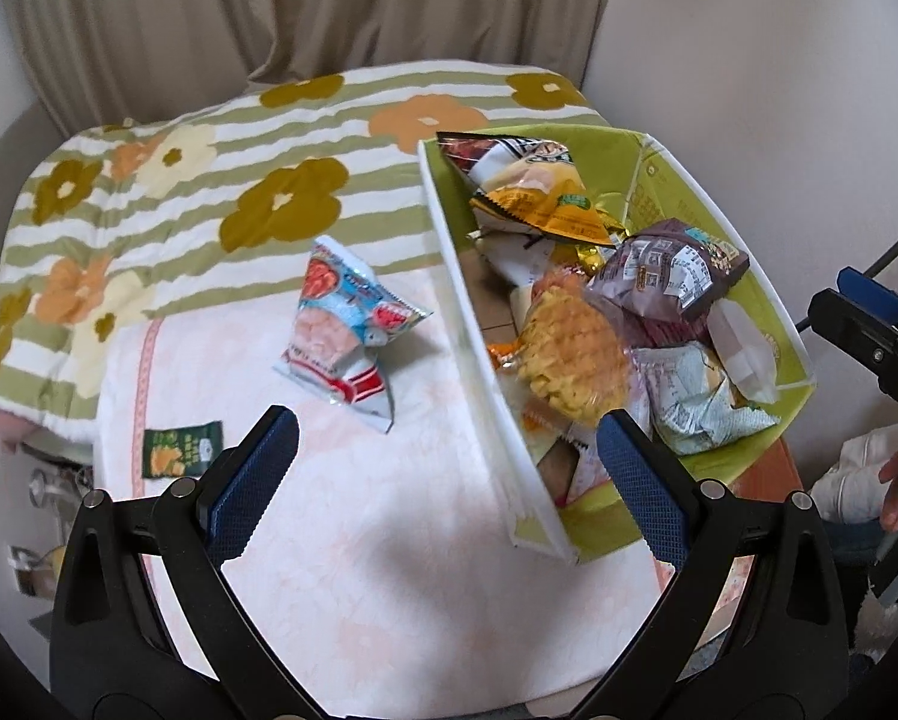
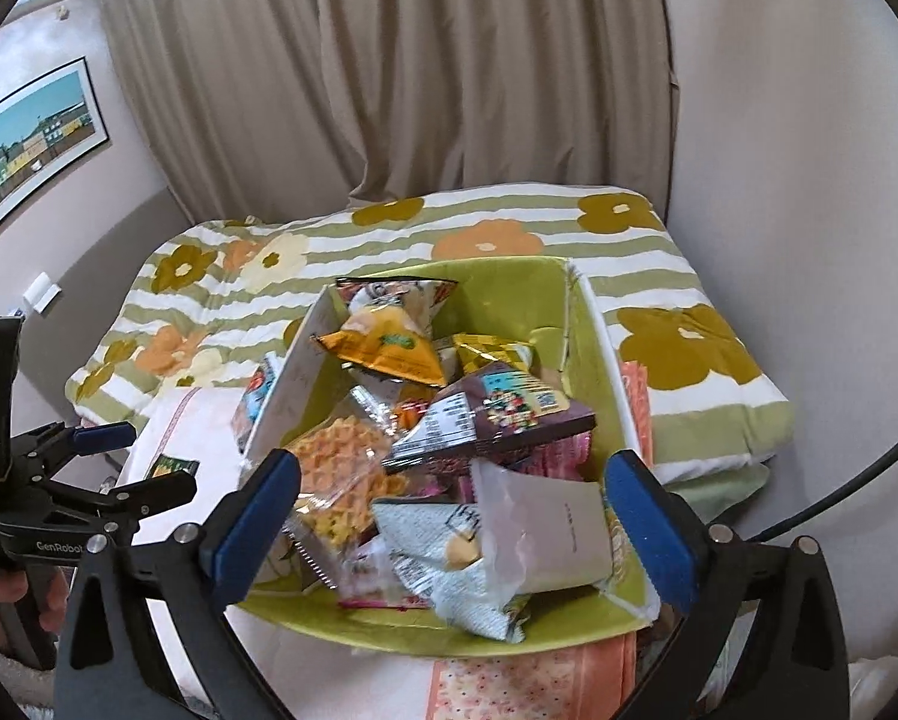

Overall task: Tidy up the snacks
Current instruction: 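Move left tool over green cracker pack while right tool approaches shrimp flakes bag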

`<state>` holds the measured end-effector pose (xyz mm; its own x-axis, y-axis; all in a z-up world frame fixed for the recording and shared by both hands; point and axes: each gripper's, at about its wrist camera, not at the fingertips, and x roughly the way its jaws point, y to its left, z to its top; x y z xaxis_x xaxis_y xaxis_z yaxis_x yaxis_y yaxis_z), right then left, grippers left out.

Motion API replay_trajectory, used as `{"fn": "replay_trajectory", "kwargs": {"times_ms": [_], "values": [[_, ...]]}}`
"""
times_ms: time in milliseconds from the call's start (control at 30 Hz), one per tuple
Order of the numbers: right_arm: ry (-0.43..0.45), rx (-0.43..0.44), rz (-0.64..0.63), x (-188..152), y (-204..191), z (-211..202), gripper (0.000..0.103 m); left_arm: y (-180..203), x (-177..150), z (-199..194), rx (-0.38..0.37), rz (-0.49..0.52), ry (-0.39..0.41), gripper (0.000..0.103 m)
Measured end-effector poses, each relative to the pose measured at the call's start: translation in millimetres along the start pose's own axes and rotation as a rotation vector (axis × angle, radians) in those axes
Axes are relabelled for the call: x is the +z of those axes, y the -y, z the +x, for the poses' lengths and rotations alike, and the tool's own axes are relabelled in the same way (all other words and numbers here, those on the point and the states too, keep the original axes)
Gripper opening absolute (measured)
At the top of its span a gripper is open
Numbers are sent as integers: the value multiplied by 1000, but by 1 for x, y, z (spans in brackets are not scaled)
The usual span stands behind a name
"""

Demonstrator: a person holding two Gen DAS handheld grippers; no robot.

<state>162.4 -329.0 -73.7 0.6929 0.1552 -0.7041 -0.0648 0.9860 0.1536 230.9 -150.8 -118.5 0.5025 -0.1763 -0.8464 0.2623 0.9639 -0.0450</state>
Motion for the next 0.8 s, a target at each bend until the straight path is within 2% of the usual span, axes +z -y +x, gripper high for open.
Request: {"fn": "replay_trajectory", "kwargs": {"times_ms": [167, 433, 600, 800], "values": [[8, 55, -44, 1, -17, -1, 101, -8, -12, -16, 64, -16, 9, 99], [-7, 119, -96, -1, -53, 1, 101, -33, -30, -29, 95, -50, 17, 99], [-12, 125, -141, -1, -81, 7, 101, -66, -42, -36, 98, -95, 29, 99], [-31, 105, -158, -1, -126, 27, 101, -126, -53, -35, 86, -125, 11, 99]]}}
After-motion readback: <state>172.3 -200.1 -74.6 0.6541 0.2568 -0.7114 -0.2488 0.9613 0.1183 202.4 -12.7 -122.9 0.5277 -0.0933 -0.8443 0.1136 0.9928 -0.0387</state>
